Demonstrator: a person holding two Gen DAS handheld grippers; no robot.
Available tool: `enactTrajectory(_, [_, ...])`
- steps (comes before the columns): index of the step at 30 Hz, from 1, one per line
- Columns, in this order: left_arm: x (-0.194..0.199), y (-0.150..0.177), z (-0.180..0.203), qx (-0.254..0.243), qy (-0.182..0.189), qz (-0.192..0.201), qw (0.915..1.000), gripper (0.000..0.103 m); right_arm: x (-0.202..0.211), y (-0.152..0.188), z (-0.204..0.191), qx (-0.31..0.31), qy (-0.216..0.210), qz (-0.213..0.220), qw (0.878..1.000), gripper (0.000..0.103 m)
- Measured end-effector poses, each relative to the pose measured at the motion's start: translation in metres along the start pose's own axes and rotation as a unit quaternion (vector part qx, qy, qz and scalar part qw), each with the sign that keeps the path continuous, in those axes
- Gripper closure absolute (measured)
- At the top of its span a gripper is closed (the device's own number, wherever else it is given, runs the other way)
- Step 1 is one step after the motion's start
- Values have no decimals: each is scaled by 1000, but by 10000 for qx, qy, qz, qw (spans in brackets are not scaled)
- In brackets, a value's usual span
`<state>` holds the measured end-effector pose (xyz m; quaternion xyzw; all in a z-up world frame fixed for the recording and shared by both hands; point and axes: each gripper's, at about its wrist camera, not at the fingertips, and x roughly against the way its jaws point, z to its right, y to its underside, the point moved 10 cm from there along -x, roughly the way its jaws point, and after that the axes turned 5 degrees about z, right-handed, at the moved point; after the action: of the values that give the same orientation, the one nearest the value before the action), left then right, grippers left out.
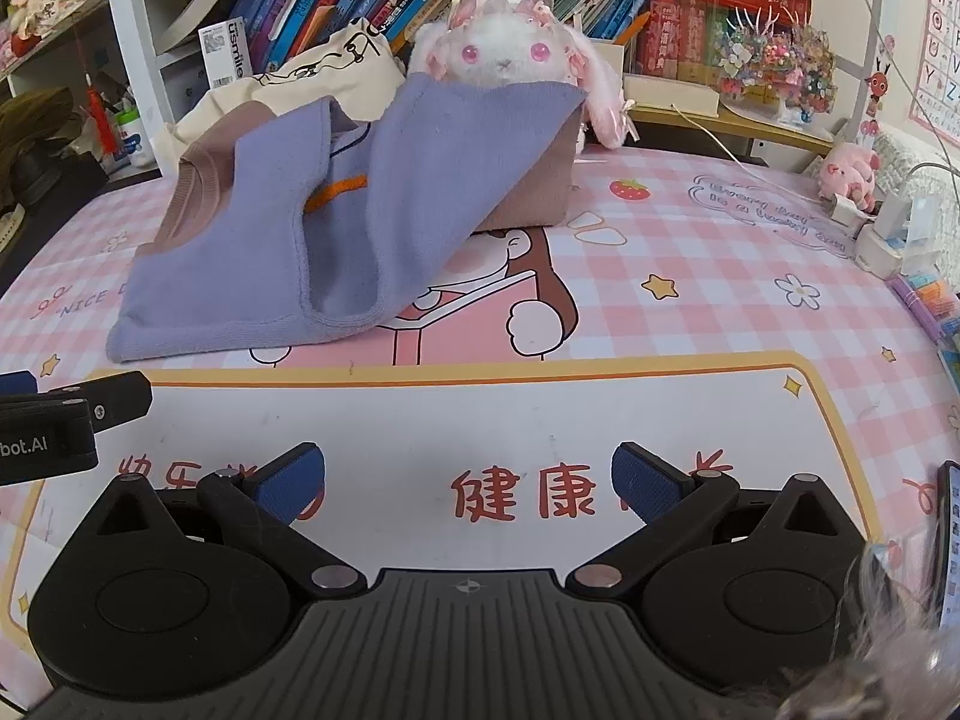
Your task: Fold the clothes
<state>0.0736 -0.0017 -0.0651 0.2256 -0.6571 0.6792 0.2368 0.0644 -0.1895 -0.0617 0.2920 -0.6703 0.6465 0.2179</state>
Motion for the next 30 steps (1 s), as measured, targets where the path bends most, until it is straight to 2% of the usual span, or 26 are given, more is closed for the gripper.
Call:
enactTrajectory(5, [5,-10,-6,-43,-30,-12,10000,0,-1,-1,1,4,-6,-9,10000,0])
enactTrajectory(30, [0,-9,-11,-19,-77,-55,10000,0,-8,-2,-5,40,-25,-71,10000,0])
